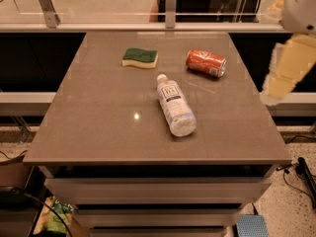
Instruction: Place coke can upright
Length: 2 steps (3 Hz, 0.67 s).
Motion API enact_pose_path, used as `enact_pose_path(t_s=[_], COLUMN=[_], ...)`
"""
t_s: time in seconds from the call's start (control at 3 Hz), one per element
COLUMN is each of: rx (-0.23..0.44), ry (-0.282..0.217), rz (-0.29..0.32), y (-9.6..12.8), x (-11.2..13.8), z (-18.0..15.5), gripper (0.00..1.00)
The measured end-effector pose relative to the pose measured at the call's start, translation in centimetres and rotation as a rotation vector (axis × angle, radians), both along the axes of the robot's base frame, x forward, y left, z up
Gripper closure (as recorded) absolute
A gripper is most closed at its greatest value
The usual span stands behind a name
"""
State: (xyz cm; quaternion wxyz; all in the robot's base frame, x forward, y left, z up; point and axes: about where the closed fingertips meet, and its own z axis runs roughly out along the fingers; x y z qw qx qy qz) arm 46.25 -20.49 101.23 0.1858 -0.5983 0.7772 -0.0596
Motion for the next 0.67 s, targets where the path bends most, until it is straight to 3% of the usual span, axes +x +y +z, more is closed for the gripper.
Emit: enact_pose_path(t_s=[0.67], rx=[0.022], ry=[0.038], rz=[-0.105], y=[1.6], x=[7.3], z=[1.4], gripper=[0.00])
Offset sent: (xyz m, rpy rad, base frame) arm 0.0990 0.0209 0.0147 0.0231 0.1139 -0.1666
